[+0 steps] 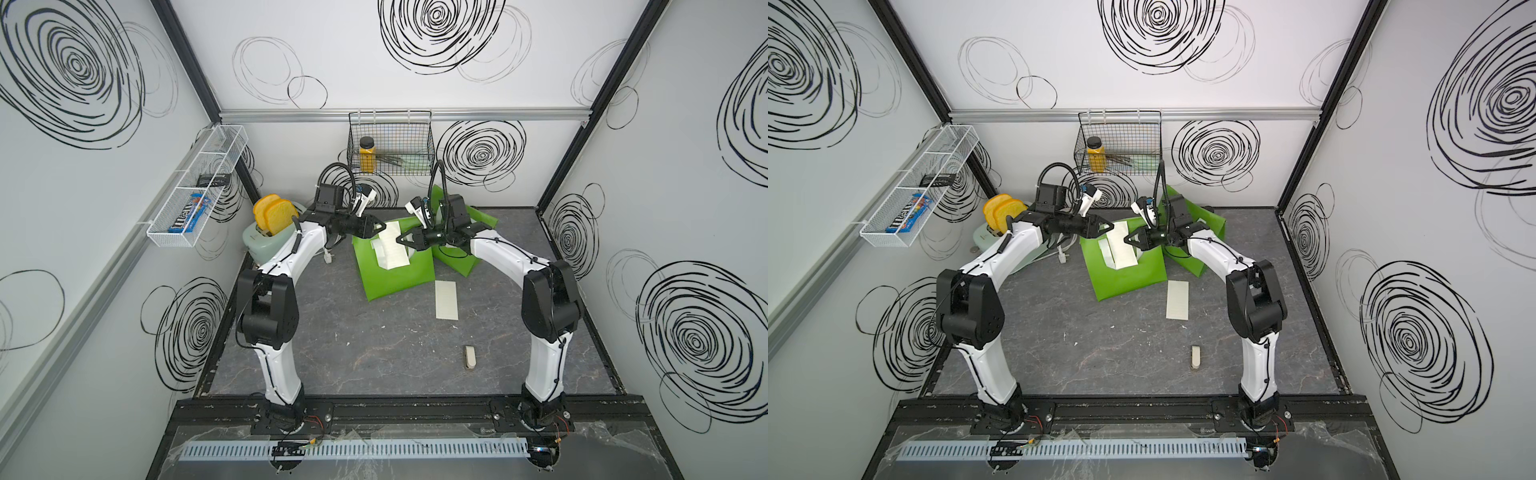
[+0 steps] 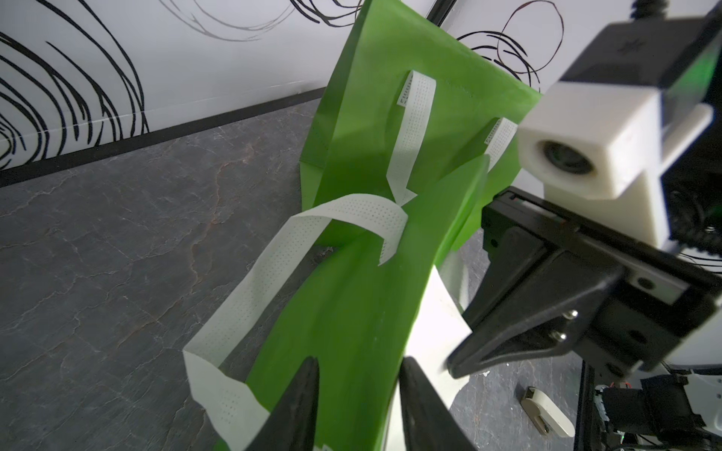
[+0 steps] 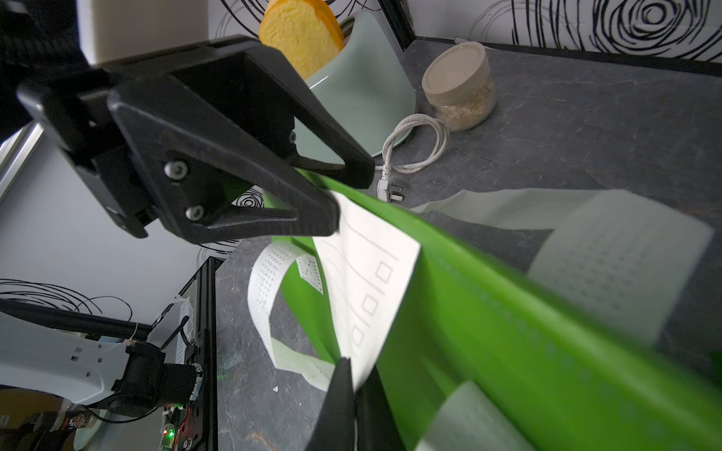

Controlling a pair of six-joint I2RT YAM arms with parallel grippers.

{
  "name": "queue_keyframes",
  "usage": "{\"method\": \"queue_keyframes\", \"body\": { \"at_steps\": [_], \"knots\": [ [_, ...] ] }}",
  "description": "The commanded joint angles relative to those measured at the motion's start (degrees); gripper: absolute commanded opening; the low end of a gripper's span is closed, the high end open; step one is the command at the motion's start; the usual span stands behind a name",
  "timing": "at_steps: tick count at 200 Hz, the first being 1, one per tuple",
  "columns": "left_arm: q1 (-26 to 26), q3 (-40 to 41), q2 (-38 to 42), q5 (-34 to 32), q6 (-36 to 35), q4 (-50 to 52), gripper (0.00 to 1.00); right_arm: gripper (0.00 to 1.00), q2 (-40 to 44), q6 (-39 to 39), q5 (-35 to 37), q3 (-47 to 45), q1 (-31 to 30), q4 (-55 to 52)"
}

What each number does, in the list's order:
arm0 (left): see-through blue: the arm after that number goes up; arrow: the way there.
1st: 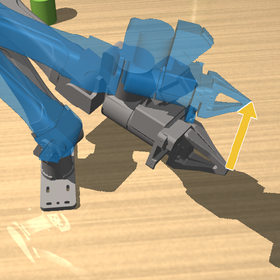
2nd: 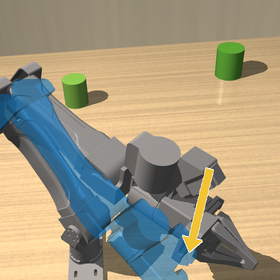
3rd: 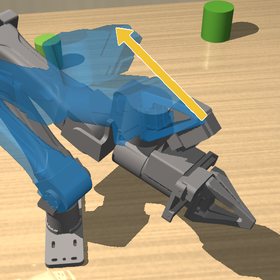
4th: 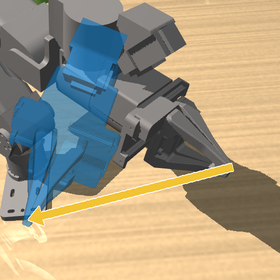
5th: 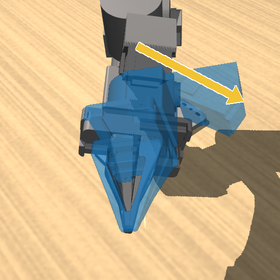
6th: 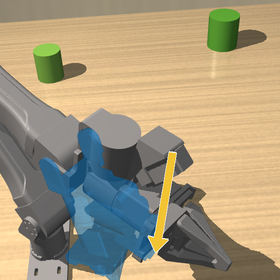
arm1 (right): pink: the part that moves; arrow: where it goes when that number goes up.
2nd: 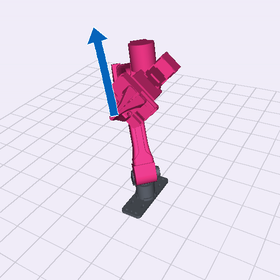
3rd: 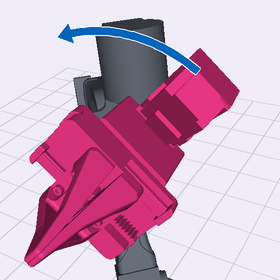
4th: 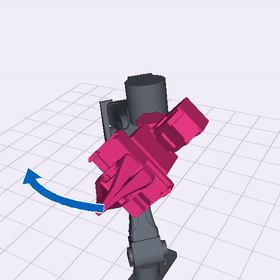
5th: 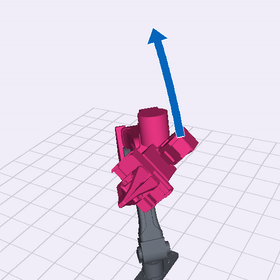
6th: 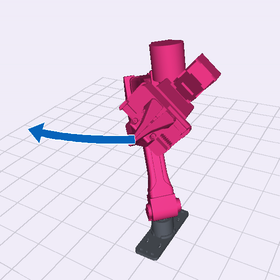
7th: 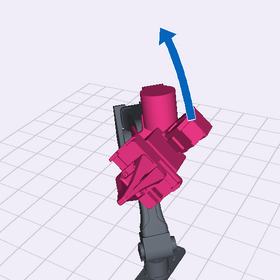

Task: Staple the receipts to the bags
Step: Hold the receipt from the takeout bag.

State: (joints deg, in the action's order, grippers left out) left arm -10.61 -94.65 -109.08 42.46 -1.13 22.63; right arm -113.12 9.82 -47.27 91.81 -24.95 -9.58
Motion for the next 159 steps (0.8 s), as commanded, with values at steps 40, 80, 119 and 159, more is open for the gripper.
{"method": "queue_keyframes", "body": {
  "at_steps": [40, 80, 119, 159],
  "knots": [
    [-0.2, 0.8, 0.0, 0.8, -1.2, -0.3, 0.24, 0.06, 0.1, 0.0, 0.3, 0.0, 0.1, 1.4],
    [-0.4, 0.9, 0.2, 1.1, -1.1, -0.3, 0.14, 0.08, 0.4, 0.3, 0.6, -0.3, 0.0, 1.8],
    [-0.5, 1.0, 0.4, 1.5, -1.1, -0.3, 0.0, 0.14, 1.0, 0.4, 1.5, -1.0, 0.2, 2.2],
    [-1.0, 1.6, 1.4, 2.2, -1.1, -0.6, 0.0, 0.61, 3.2, 0.7, 4.6, -2.2, 0.6, 1.8]
  ]
}}
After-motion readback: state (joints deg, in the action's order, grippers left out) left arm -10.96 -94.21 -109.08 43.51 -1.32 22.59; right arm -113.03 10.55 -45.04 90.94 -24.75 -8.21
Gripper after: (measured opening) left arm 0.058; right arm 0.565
